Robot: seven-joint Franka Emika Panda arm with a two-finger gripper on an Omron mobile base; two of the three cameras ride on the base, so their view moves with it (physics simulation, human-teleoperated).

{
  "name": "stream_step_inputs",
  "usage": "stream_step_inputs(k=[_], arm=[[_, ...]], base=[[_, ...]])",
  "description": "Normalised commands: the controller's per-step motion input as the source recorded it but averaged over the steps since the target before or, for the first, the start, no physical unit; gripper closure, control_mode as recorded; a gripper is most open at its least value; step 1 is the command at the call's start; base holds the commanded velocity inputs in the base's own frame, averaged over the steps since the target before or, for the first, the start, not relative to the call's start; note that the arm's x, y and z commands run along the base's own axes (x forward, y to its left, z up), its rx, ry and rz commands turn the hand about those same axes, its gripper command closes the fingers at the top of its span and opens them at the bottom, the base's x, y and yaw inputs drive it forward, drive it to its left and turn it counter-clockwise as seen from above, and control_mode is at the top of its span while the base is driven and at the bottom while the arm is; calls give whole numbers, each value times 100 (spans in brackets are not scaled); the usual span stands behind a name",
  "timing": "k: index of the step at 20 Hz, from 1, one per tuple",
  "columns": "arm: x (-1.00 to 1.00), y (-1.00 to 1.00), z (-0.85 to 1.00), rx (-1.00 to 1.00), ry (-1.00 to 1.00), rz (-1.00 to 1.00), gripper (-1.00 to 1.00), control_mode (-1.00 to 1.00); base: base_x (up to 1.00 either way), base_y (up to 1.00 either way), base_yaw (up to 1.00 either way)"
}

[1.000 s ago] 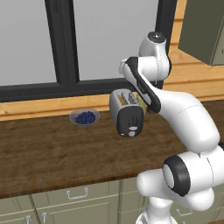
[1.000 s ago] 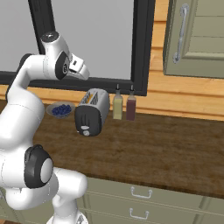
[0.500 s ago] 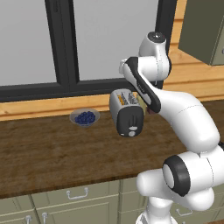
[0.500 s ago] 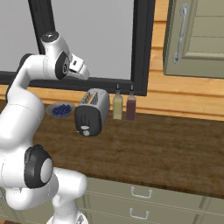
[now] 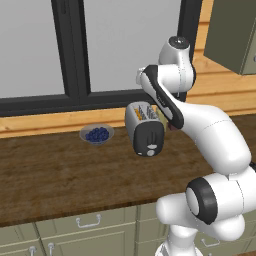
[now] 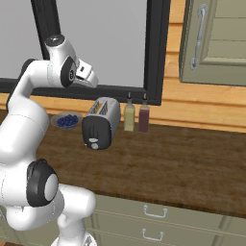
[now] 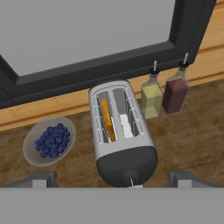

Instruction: Start the toaster. Once the lever pops up, take the bread to the plate on the dining counter.

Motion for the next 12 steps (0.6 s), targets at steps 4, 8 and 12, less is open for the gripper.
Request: stream_step_inputs(k=[4, 8, 12], arm=[[0, 0, 0, 0, 0, 0, -100, -100], [0, 0, 0, 0, 0, 0, -100, -100], [0, 0, 0, 0, 0, 0, -100, -100]], base=[[0, 0, 0], [0, 0, 0], [0, 0, 0]])
